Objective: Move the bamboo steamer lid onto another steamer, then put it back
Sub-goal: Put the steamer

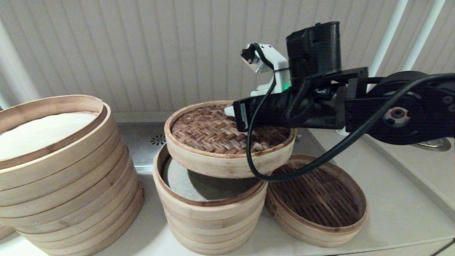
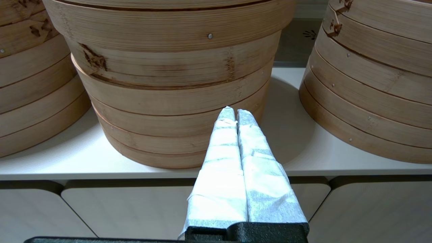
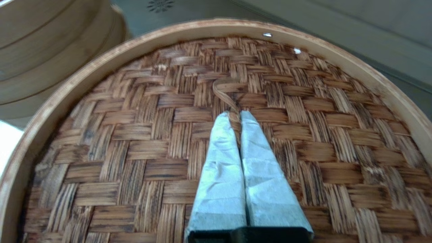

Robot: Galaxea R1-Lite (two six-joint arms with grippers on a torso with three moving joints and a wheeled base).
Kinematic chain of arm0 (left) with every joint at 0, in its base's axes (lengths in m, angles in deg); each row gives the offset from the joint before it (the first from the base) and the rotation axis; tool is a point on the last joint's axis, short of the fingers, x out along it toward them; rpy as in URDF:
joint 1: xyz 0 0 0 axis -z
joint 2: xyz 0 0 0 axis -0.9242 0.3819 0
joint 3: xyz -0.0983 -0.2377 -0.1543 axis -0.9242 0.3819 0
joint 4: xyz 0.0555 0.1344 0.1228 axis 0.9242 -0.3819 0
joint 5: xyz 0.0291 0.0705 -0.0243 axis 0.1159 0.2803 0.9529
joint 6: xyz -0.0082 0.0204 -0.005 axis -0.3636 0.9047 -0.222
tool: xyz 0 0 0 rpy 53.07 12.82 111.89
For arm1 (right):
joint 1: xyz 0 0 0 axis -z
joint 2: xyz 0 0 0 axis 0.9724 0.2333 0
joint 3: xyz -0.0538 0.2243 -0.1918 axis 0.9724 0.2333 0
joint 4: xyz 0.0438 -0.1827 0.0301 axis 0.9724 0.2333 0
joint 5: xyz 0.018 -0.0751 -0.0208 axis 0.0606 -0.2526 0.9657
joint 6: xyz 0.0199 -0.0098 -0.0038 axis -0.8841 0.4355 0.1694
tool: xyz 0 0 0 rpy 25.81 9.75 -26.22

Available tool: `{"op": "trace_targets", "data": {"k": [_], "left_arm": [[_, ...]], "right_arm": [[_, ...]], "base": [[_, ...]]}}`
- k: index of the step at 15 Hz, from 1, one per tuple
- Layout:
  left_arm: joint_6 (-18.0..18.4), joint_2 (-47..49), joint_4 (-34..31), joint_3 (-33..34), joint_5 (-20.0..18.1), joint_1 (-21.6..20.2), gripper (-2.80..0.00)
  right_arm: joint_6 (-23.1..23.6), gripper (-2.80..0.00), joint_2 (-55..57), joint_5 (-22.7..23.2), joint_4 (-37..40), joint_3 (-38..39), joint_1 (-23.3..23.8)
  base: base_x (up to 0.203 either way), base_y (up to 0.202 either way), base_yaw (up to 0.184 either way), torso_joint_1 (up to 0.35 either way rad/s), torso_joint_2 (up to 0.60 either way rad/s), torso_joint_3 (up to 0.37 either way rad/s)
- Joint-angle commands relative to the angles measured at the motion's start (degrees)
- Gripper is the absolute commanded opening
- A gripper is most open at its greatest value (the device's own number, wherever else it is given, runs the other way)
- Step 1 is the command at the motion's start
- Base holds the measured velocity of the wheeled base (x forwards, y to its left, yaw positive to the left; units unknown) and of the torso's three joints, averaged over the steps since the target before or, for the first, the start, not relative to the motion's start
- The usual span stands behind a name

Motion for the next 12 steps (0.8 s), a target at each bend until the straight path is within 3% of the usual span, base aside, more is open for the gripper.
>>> {"op": "trace_targets", "data": {"k": [1,9,12], "left_arm": [[-0.04,-0.01,0.02,0.00,0.02,0.00,-2.80],[-0.02,-0.01,0.02,0.00,0.02,0.00,-2.80],[-0.04,-0.01,-0.01,0.00,0.02,0.00,-2.80]], "right_arm": [[0.02,-2.80,-4.30,0.05,-0.02,2.29,2.41],[0.15,-2.80,-19.75,0.69,-0.27,19.25,16.65],[0.18,-2.80,-25.06,3.14,-0.30,26.96,23.36]], "base": [[0.000,0.000,0.000,0.000,0.00,0.000],[0.000,0.000,0.000,0.000,0.00,0.000],[0.000,0.000,0.000,0.000,0.00,0.000]]}}
